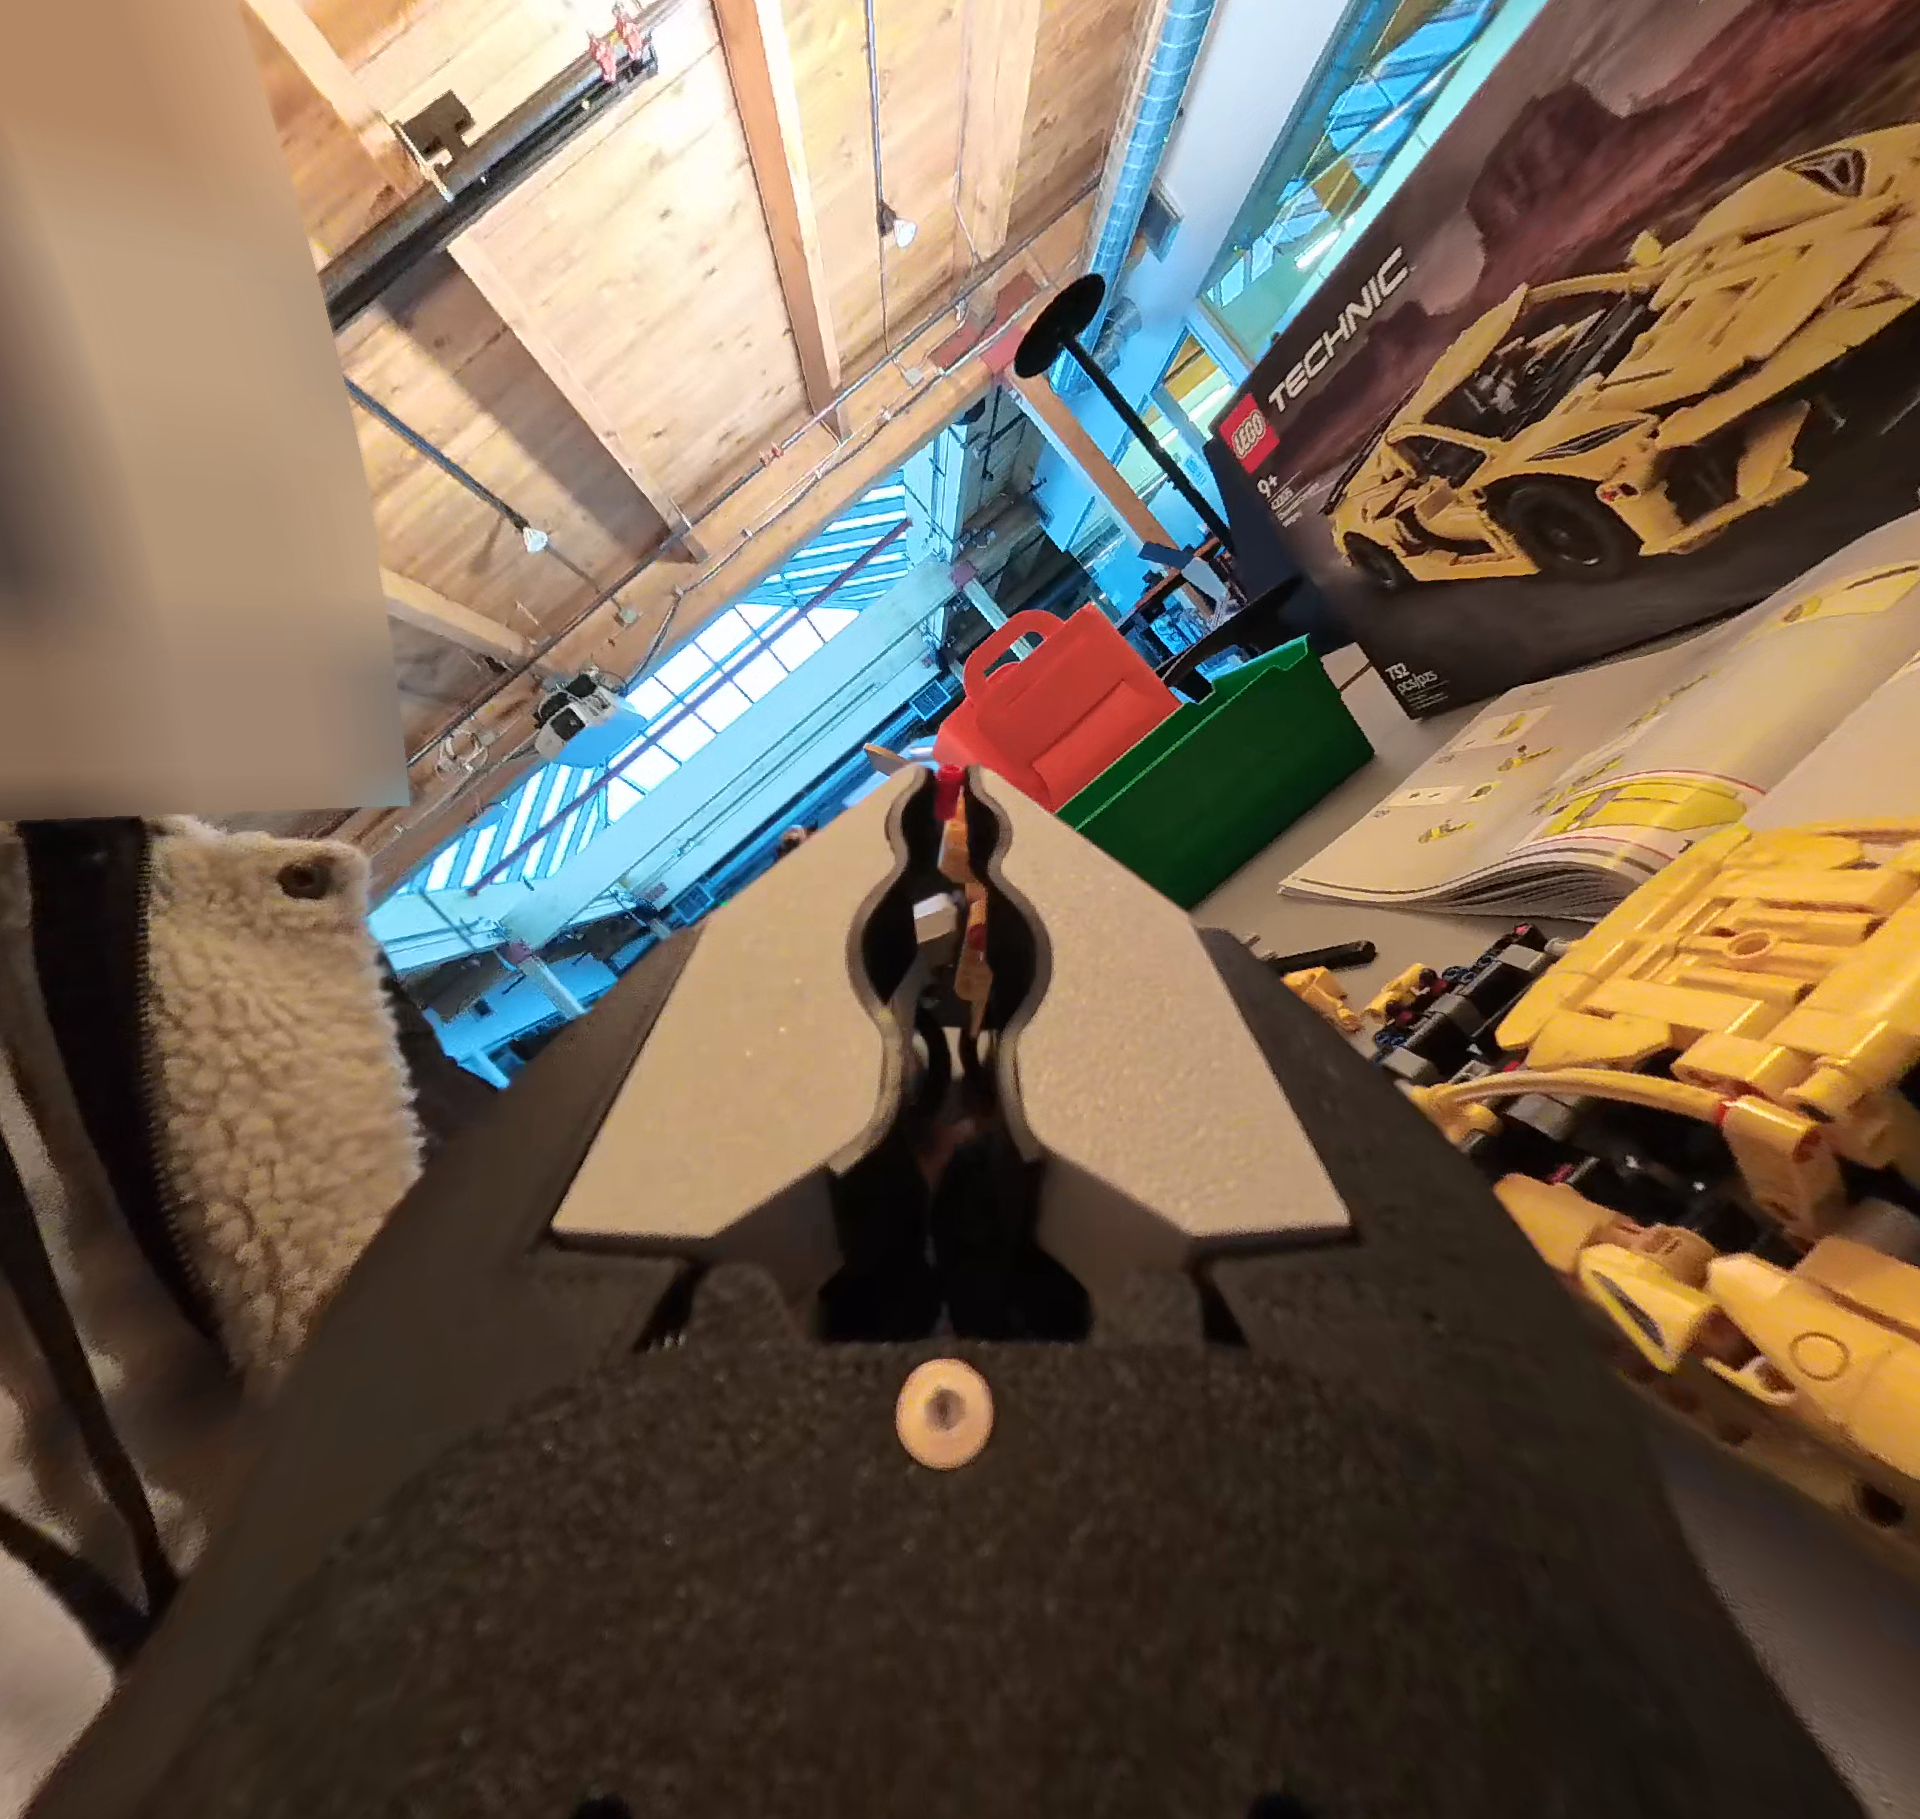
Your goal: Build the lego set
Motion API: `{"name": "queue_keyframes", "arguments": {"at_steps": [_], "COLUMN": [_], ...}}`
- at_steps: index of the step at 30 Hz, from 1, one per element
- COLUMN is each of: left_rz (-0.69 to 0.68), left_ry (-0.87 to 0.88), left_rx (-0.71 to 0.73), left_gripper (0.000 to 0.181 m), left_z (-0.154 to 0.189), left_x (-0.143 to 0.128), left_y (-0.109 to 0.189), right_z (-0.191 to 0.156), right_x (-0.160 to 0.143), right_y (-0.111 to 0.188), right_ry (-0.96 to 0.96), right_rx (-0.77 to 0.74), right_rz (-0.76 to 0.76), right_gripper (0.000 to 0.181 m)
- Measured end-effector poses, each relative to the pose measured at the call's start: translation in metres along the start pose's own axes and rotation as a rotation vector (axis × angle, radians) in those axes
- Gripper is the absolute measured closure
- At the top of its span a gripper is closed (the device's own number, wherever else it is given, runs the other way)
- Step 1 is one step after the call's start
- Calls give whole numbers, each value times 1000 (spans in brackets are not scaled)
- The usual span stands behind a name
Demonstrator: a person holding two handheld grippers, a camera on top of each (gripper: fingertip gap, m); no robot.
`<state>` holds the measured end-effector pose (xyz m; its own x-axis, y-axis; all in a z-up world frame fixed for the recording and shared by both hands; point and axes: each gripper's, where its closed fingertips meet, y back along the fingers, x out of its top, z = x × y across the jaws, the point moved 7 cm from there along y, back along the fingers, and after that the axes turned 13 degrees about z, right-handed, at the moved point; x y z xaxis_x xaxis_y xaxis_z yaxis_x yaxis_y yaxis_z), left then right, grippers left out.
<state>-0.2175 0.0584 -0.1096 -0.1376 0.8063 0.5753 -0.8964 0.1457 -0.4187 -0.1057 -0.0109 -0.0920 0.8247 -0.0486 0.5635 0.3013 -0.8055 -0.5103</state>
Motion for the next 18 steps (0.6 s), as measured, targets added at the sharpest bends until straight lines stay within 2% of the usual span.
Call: {"name": "queue_keyframes", "arguments": {"at_steps": [13, 18], "left_rz": [63, 130], "left_ry": [18, 66], "left_rx": [23, 31], "left_gripper": [175, 174], "left_z": [-2, -7], "left_x": [1, 7], "left_y": [-2, 2], "right_z": [3, 2], "right_x": [-2, -8], "right_y": [1, 2], "right_ry": [47, 47], "right_rx": [-39, -30], "right_rz": [16, -24], "right_gripper": [177, 178]}}
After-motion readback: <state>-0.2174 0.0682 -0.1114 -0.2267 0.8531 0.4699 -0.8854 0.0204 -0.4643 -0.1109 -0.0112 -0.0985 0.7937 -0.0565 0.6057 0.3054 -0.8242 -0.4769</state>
